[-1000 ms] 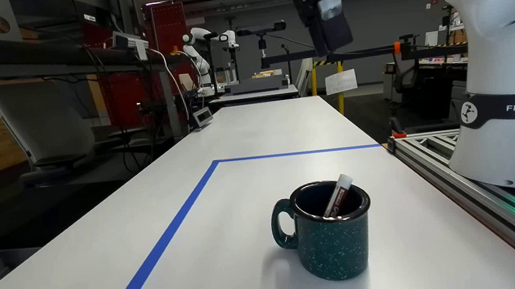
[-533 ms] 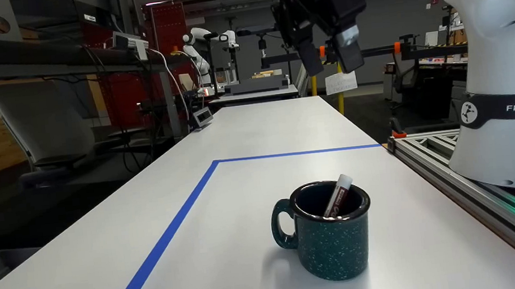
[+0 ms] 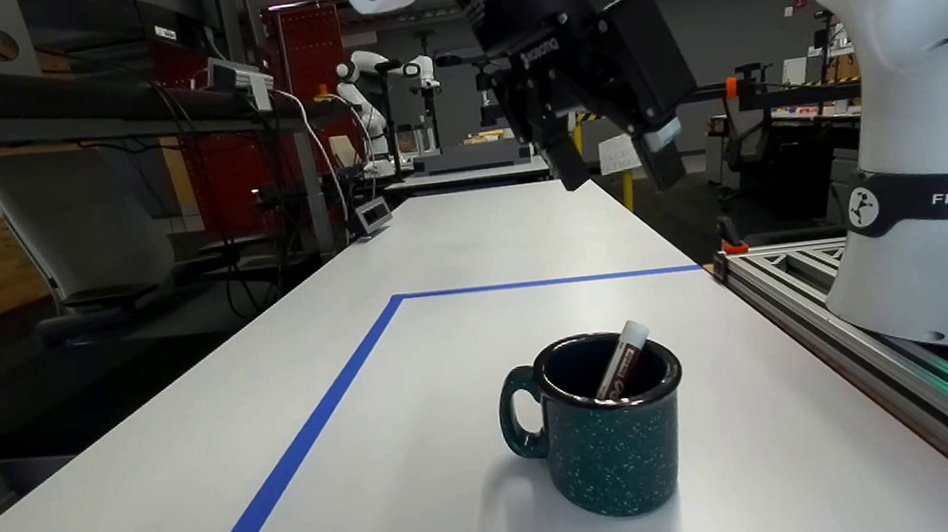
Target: Remove the marker from the mug.
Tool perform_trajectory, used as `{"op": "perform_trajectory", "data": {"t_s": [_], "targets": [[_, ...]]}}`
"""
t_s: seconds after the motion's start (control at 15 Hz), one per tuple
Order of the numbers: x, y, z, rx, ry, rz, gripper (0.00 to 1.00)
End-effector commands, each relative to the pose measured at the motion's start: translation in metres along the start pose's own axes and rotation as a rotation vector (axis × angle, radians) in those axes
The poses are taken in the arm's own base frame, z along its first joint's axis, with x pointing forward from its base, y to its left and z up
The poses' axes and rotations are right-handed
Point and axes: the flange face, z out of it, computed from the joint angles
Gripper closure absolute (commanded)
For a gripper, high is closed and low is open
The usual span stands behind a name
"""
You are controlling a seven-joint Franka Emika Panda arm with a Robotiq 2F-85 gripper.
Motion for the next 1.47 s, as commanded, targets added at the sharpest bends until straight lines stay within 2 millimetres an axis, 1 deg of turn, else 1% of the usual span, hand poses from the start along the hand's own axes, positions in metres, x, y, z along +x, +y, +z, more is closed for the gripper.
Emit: {"op": "perform_trajectory", "data": {"t_s": [0.0, 0.13, 0.27, 0.53, 0.87, 0.93, 1.0, 1.27, 1.4], "targets": [[0.008, -0.003, 0.006, -0.005, 0.07, -0.045, 0.0], [0.015, 0.0, 0.01, -0.014, 0.171, -0.041, 0.0], [0.02, 0.003, 0.017, -0.021, 0.214, -0.043, 0.0], [0.018, 0.004, 0.035, -0.031, 0.178, -0.046, 0.0], [0.017, -0.002, 0.047, -0.036, 0.151, -0.073, 0.0], [0.017, -0.003, 0.047, -0.041, 0.139, -0.067, 0.0], [0.019, 0.001, 0.044, -0.022, 0.143, -0.051, 0.0], [0.02, 0.002, 0.046, -0.02, 0.14, -0.049, 0.0], [0.021, 0.002, 0.05, -0.031, 0.14, -0.057, 0.0]]}}
